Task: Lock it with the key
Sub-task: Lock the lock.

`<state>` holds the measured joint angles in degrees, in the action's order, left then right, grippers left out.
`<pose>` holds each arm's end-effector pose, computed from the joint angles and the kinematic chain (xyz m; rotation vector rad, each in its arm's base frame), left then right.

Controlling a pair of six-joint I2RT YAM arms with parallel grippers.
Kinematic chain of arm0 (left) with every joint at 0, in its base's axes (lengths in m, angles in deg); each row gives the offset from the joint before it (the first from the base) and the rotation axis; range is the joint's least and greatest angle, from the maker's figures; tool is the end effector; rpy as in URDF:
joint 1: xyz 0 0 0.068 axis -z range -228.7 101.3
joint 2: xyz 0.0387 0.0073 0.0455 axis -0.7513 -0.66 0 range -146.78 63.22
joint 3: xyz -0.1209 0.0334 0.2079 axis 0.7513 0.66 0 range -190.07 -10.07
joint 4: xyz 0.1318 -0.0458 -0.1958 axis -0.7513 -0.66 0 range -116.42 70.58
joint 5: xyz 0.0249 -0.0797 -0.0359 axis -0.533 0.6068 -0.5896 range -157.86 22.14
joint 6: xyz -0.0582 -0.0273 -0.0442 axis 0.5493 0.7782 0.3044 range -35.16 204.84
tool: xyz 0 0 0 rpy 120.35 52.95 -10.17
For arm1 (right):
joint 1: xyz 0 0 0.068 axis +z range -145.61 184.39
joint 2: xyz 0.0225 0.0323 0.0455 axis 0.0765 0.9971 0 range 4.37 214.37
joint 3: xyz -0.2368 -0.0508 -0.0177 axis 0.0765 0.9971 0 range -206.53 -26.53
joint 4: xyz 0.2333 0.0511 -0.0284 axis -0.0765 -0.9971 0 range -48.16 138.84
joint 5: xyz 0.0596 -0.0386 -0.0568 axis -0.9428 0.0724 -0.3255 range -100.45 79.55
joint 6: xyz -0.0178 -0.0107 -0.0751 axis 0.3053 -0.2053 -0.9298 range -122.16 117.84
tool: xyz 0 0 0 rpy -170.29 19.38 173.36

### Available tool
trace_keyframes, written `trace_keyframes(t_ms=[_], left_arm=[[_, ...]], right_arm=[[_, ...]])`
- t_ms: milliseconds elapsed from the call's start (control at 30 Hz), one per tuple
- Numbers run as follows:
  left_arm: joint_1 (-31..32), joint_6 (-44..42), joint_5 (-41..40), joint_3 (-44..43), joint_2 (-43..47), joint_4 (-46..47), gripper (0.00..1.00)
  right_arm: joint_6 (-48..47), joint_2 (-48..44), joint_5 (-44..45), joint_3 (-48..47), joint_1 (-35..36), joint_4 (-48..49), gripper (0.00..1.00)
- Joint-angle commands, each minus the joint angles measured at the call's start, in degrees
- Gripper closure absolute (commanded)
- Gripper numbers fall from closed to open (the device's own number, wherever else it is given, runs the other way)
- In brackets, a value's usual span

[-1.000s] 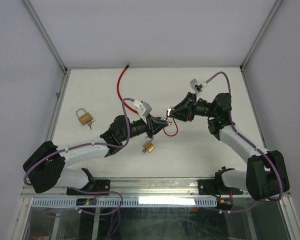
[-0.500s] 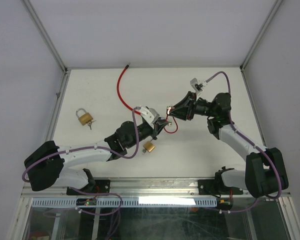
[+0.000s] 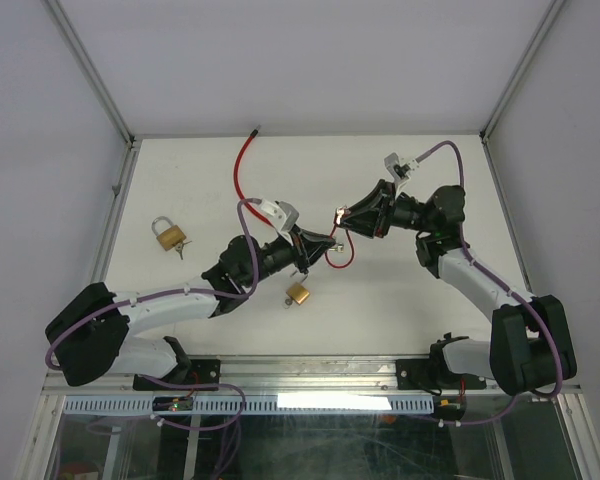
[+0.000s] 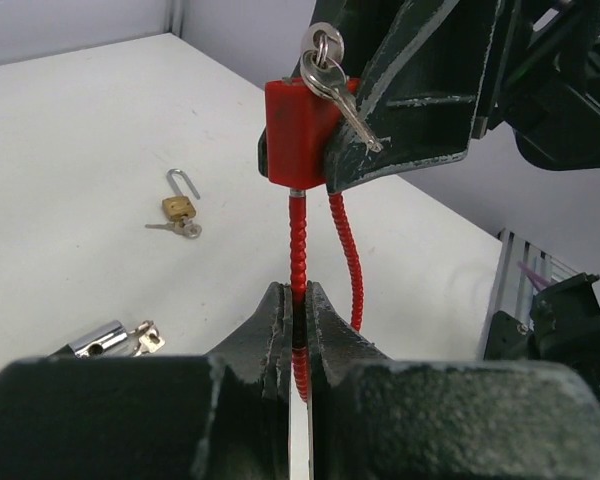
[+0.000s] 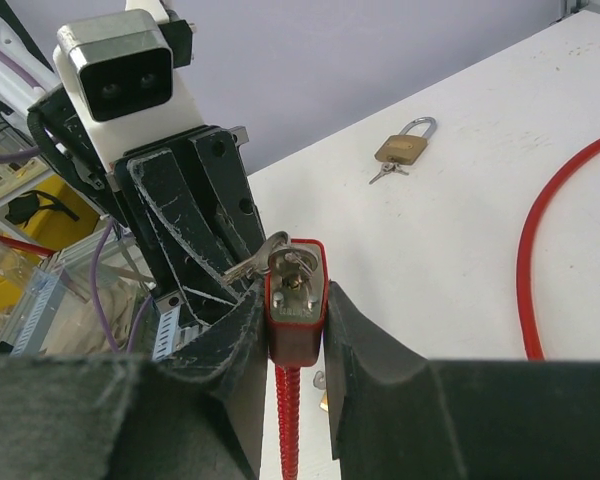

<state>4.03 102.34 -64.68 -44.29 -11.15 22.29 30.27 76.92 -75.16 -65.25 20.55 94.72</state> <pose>0.1827 -0.2462 0.2439 0.5387 1.5424 -1.0024 0.2412 0.1326 0.2830 -0.8286 1.4395 1.4204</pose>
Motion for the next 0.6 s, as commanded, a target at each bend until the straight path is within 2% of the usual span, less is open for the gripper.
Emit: trace_keyframes(t_ms=[0, 333, 433, 567], left_arm=[[-0.37, -0.36, 2.02, -4.80, 2.58, 20.60, 1.00], [9.09, -22.87, -18.12, -10.67, -4.71, 18.54, 1.00], [8.97, -24.31, -21.80, -10.07, -5.93, 20.40, 1.00], [5.46, -15.81, -15.35, -8.63, -3.82, 19.92, 1.00]], right_arm=[[0.46, 0.98, -3.88, 0.51, 0.36, -3.17, 1.00], [-0.53, 1.27, -3.50, 0.50, 0.27, -3.82, 1.00], [-1.89, 1.36, -3.42, 0.14, 0.17, -5.67, 1.00], [-2.33, 1.12, -3.53, 0.05, -0.15, -6.12, 1.00]])
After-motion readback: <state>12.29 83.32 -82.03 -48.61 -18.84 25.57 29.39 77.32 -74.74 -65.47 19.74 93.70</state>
